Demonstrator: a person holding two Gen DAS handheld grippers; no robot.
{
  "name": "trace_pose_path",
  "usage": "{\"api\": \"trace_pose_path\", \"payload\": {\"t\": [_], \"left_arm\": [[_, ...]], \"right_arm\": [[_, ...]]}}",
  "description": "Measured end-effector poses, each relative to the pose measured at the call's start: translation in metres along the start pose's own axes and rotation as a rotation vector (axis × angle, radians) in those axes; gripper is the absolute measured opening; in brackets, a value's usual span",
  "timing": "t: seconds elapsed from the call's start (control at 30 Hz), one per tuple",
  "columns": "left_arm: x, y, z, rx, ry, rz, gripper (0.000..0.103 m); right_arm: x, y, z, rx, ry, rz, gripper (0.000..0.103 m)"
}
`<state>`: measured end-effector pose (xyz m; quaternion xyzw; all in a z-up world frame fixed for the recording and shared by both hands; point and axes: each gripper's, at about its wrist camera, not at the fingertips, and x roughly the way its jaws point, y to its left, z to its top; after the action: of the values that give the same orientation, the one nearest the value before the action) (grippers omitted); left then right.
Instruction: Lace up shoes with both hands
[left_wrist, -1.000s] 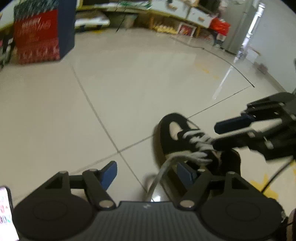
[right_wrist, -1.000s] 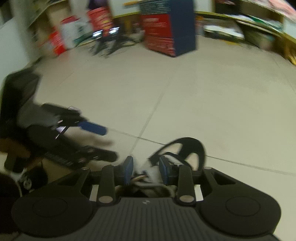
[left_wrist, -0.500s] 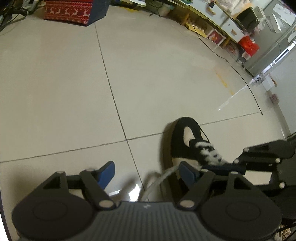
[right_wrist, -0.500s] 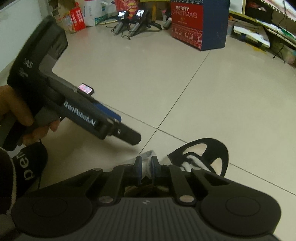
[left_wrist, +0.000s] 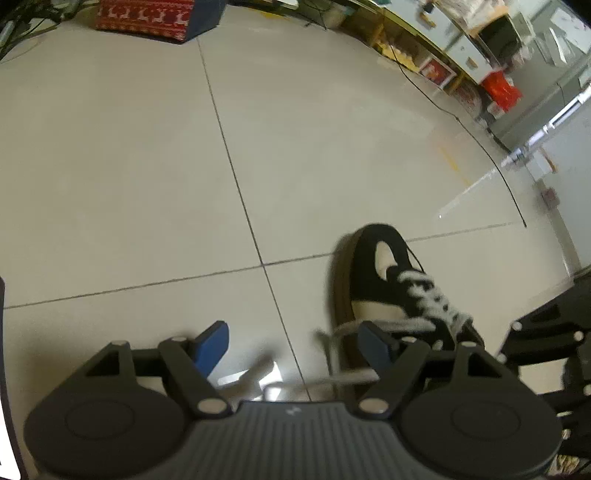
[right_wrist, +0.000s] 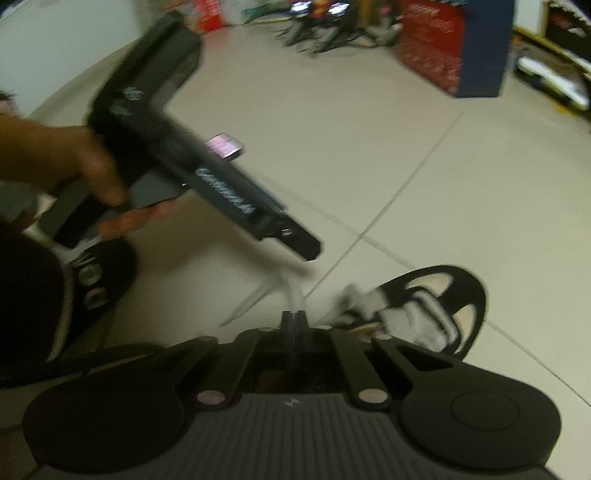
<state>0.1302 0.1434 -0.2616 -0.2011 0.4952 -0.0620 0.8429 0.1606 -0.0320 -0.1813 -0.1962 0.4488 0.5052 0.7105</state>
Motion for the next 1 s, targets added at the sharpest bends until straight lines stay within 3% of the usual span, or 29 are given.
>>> {"api": "trace_pose_path", "payload": {"t": [0.13,0.4,0.57,0.7,1.0], "left_arm": [[0.013,-0.004,-0.006,0.024,0.053,-0.006,0.078],[0.024,-0.014,-0.011,0.093,0.098,-0.001,0.079],[0.021,-0.009,-0.012,0.065,0.1,0.001,0.081],[0.021,-0.003,-0.013,0.036,0.108,0.0,0.082],[0.015,0.0,-0.01,0.016,0.093,0.012,0.092]], "right_arm": [[-0.009,0.004,0.0,-0.05,0.012,0.006,0.004],[-0.011,-0.024,0.019,0.061,-0.062,-0.106,0.006],[0.013,-0.02,0.025,-0.007,0.015,-0.169,0.008],[0.019,-0.015,0.025,-0.045,0.047,-0.171,0.028],[0.046,-0.016,0.025,-0.106,0.087,-0.252,0.024]]}}
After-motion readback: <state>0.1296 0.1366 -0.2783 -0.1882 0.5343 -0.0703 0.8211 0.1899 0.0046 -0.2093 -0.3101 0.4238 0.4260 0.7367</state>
